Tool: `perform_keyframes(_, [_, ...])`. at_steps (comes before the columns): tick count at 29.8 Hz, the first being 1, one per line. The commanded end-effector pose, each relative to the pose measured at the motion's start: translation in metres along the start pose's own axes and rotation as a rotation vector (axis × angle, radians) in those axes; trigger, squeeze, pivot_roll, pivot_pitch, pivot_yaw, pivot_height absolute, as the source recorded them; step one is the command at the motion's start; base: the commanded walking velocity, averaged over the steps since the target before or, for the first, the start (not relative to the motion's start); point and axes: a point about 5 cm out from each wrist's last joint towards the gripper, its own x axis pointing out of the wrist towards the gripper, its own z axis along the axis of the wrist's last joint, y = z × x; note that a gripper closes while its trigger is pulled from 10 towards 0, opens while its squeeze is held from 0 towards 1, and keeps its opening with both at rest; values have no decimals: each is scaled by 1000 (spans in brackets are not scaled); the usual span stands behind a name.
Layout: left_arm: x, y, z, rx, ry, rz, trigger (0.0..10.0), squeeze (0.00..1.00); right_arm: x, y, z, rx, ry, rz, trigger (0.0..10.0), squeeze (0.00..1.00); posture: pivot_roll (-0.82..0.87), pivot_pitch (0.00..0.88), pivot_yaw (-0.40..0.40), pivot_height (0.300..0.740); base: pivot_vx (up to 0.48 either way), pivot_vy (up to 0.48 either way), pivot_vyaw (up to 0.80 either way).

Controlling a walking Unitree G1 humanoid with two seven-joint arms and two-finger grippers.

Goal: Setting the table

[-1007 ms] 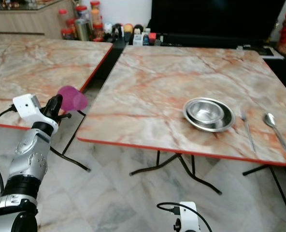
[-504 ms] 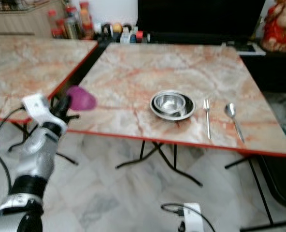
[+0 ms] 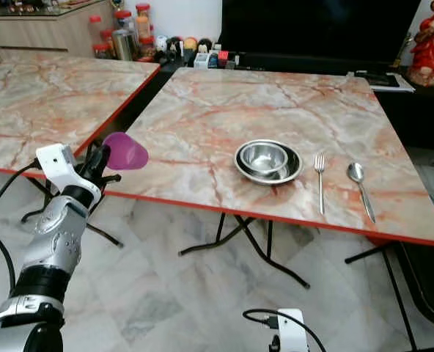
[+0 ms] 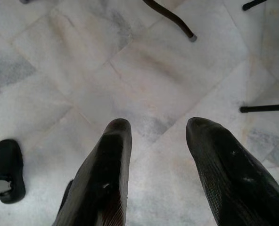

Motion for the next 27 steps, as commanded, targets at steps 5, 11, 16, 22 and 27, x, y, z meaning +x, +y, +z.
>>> perform_keyframes(5, [2, -1, 8, 5, -17, -17, 10000, 0, 1, 1, 4, 8, -6, 2, 10000, 0, 25, 0, 7, 740, 336, 0, -535])
perform_keyframes(11, [2, -1, 8, 4, -16, -17, 10000, 0, 1, 0, 4, 5, -9, -2, 10000, 0, 26, 0, 6, 740, 339, 0, 0])
perform_keyframes(16, [2, -1, 7, 3, -13, -21, 10000, 0, 1, 0, 5, 6, -11, 0, 10000, 0, 25, 0, 8, 740, 341, 0, 0])
perform_keyframes(22, [2, -2, 7, 4, -8, -28, 10000, 0, 1, 1, 4, 5, -6, -2, 10000, 0, 25, 0, 9, 740, 341, 0, 0])
perform_keyframes(27, [3, -3, 7, 4, -6, -36, 10000, 0, 1, 1, 4, 7, -5, -5, 10000, 0, 25, 0, 10, 740, 339, 0, 0])
